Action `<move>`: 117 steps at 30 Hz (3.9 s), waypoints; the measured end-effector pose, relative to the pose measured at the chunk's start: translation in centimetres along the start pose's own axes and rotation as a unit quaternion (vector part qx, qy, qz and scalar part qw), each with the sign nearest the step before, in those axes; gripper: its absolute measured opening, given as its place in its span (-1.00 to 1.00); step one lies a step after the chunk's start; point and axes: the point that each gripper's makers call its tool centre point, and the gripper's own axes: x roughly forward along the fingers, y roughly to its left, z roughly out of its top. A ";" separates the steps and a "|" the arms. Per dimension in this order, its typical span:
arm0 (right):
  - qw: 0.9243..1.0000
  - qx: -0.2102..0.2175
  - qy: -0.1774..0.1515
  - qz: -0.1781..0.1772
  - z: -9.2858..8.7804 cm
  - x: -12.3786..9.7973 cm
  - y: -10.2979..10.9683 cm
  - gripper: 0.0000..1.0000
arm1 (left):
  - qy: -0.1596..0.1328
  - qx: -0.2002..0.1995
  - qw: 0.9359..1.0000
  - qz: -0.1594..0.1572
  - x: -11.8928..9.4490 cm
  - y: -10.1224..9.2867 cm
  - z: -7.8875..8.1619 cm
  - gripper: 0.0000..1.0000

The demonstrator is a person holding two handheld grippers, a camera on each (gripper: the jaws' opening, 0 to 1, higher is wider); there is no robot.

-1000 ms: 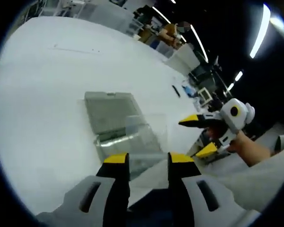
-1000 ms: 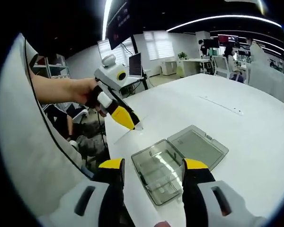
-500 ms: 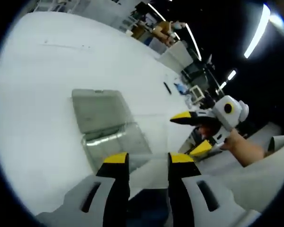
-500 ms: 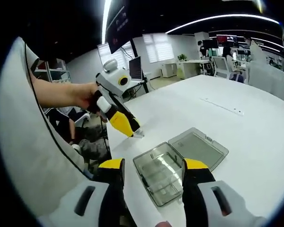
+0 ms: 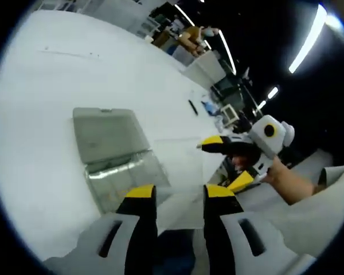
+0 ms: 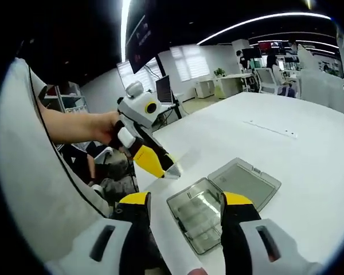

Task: Insert the divider into the dual guide fixture by aligning both edges with the guide slots and pushing it downward to the bottom, including one-sided entry, uneven engagement, binding, and posture correction.

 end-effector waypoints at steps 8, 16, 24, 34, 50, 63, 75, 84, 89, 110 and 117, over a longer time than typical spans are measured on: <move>0.999 0.026 -0.021 0.018 0.7 -0.2 0.1 -0.09 | 0.001 -0.007 1.000 -0.016 0.4 -0.4 -0.1 -0.46; 0.997 0.053 -0.048 0.036 1.7 -0.5 0.2 -0.08 | -0.001 -0.015 0.999 -0.035 0.7 -0.8 -0.2 -0.46; 0.987 0.105 -0.089 0.079 2.8 -0.7 1.1 -0.08 | -0.006 -0.023 0.998 -0.059 0.9 -1.5 -0.2 -0.46; 0.982 0.126 -0.105 0.089 3.2 -0.8 0.9 -0.08 | -0.009 -0.028 0.996 -0.084 1.1 -2.5 -0.1 -0.46; 0.971 0.173 -0.126 0.107 3.9 -0.7 0.5 -0.01 | -0.013 -0.024 0.993 -0.118 1.5 -4.1 0.4 -0.46; 0.959 0.211 -0.148 0.121 4.6 -1.1 0.1 0.04 | -0.012 -0.014 0.984 -0.175 1.6 -6.2 1.2 -0.46; 0.950 0.234 -0.158 0.134 5.2 -1.1 0.0 0.11 | -0.007 -0.011 0.979 -0.204 1.7 -7.5 1.5 -0.46; 0.940 0.259 -0.168 0.143 5.3 -1.3 -0.2 0.04 | -0.004 -0.010 0.976 -0.217 1.9 -8.2 1.5 -0.46; 0.938 0.264 -0.169 0.149 5.3 -1.5 -0.1 -0.06 | -0.002 -0.007 0.976 -0.219 2.0 -8.1 1.5 -0.46; 0.930 0.278 -0.171 0.170 5.4 -1.8 0.5 -0.33 | 0.000 -0.004 0.976 -0.219 2.0 -8.3 1.3 -0.46; 0.930 0.279 -0.168 0.171 5.3 -1.7 0.5 -0.34 | 0.002 -0.005 0.976 -0.219 2.1 -8.1 1.2 -0.45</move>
